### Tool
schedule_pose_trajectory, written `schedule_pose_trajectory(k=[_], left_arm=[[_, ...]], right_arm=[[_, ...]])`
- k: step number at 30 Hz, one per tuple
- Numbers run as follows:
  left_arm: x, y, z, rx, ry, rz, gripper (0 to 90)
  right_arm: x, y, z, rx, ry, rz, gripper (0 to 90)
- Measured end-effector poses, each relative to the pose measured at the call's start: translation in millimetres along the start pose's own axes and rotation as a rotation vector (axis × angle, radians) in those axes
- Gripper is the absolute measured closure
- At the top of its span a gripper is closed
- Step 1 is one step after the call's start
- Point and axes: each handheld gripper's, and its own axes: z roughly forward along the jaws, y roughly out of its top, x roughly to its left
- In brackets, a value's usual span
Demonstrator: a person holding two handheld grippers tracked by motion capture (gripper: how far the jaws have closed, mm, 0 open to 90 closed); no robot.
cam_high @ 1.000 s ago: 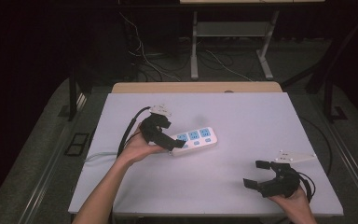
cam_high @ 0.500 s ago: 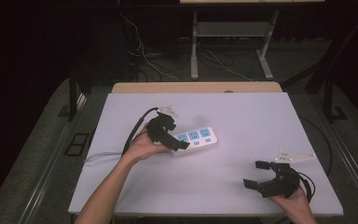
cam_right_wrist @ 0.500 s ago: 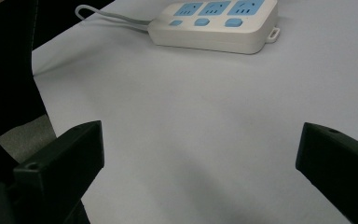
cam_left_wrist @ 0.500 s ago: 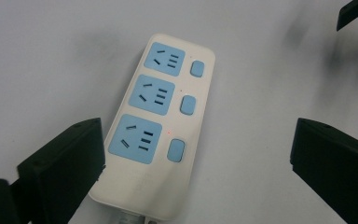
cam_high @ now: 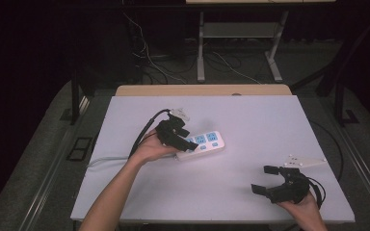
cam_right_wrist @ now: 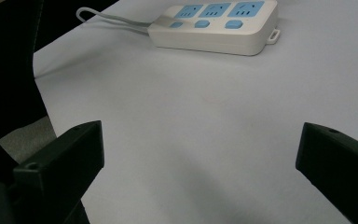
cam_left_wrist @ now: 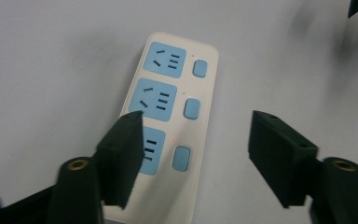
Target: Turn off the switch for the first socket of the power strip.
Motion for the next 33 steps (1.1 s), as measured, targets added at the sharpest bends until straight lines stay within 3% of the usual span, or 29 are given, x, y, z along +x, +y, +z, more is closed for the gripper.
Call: schedule_pose_trajectory(k=[10, 17, 33], left_arm=[[6.9, -2.3, 7.3, 0.029, -0.023, -0.004, 71.2], [11.6, -4.6, 12.5, 0.049, -0.015, -0.013, 87.6], [12.8, -7.8, 29.9, 0.103, -0.015, 0.0, 88.9]], right_arm=[[0.1, 0.2, 0.8, 0.002, 0.005, 0.002, 0.7], [0.1, 0.1, 1.1, 0.004, 0.007, 0.0, 0.7], [0.3, 0.0, 1.5, 0.008, 0.011, -0.006, 0.7]])
